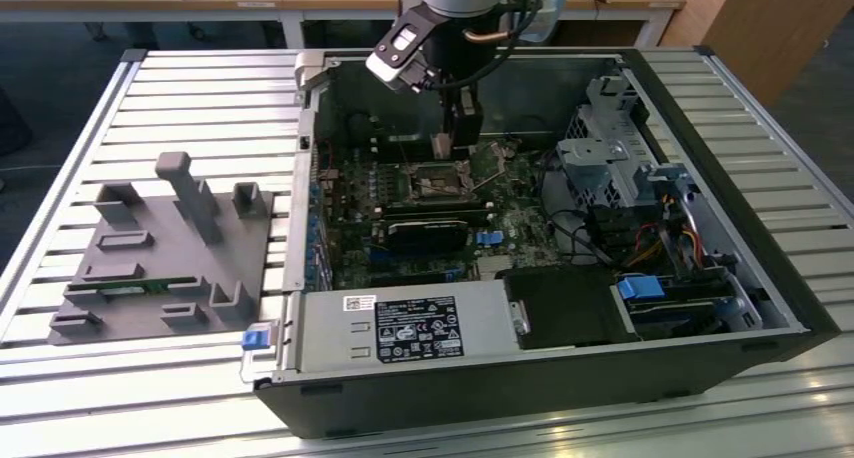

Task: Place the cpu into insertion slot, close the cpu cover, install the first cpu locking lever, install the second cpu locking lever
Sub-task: 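Place the cpu into insertion slot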

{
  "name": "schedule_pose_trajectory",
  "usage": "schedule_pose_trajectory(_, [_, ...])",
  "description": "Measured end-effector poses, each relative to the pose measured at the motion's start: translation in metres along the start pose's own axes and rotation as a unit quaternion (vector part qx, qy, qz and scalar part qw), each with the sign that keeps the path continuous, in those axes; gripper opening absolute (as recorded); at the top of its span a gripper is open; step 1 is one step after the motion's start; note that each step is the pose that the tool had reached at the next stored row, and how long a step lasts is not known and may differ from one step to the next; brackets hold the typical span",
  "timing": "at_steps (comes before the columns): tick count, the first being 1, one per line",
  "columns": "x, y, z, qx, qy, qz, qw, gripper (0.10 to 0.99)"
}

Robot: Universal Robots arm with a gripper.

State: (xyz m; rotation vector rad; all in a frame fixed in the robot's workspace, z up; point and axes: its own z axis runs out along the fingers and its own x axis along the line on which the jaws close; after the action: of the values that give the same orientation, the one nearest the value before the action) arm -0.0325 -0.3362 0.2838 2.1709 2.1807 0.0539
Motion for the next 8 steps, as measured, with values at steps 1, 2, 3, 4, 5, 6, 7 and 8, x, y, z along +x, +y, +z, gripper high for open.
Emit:
schedule_pose_trajectory(1, [0.0000,-0.0001,0.0007,0.0000,0.0000,0.000,1.0000,0.525])
schedule_pose_trajectory(2, [0.0001,-0.0001,0.0015,0.0000,0.0000,0.000,1.0000,0.525])
schedule_pose_trajectory(3, [0.0002,-0.0002,0.0023,0.0000,0.0000,0.000,1.0000,0.525])
schedule_pose_trajectory(4, [0.0002,-0.0002,0.0032,0.0000,0.0000,0.000,1.0000,0.525])
schedule_pose_trajectory(5, [0.0003,-0.0003,0.0041,0.0000,0.0000,0.000,1.0000,0.525])
schedule_pose_trajectory(6, [0.0004,-0.0004,0.0052,0.0000,0.0000,0.000,1.0000,0.525])
schedule_pose_trajectory(7, [0.0005,-0.0004,0.0061,0.0000,0.0000,0.000,1.0000,0.525])
schedule_pose_trajectory(8, [0.0005,-0.0005,0.0071,0.0000,0.0000,0.000,1.0000,0.525])
